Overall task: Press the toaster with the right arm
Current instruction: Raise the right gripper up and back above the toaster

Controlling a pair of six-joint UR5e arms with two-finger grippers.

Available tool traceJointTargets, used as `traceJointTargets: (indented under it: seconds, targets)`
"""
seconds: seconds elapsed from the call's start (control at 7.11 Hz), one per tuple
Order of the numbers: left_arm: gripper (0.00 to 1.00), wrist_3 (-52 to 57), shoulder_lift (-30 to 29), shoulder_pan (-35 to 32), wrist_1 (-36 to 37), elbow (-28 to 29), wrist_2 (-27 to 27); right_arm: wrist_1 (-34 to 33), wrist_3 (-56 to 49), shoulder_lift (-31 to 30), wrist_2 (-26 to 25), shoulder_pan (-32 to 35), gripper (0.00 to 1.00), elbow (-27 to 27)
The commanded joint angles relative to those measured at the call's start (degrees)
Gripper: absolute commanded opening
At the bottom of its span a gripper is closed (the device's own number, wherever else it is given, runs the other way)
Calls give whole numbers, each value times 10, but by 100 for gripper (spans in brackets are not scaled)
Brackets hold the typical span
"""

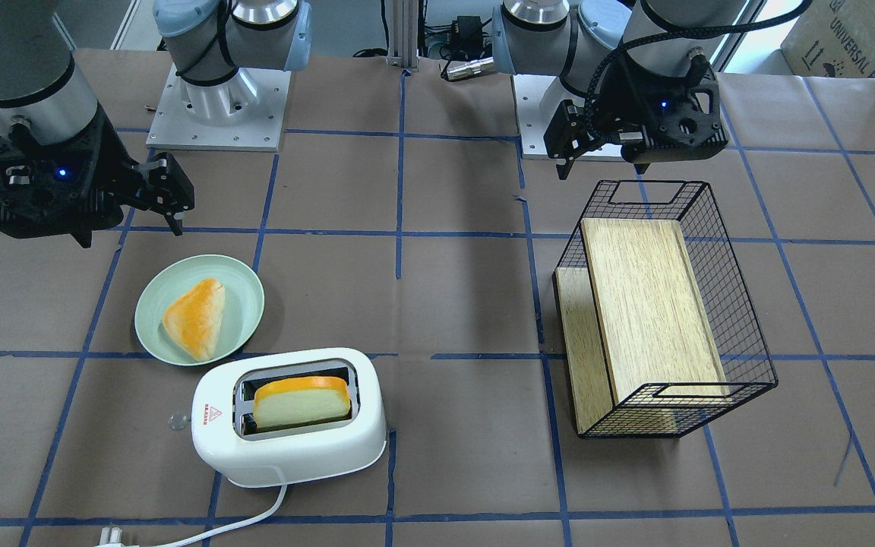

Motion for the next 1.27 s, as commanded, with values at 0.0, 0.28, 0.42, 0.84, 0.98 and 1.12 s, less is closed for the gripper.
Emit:
traceJointTargets:
  seconds: [0.0,0.28,0.42,0.84,0.98,1.12]
  targets:
    - [100,0,0,0,0,0,0,0,0,0,1,0,100,0]
    - [100,0,0,0,0,-1,0,0,0,0,1,0,100,1]
    - [100,0,0,0,1,0,0,-1,7,0,2,0,100,-4]
    - [100,0,0,0,0,0,0,0,8,11,9,-12,100,-23]
    - [100,0,0,0,1,-1,0,-21,9,24,14,-12,99,-29]
    - [100,0,0,0,0,0,0,-31,9,30,25,-13,99,-31]
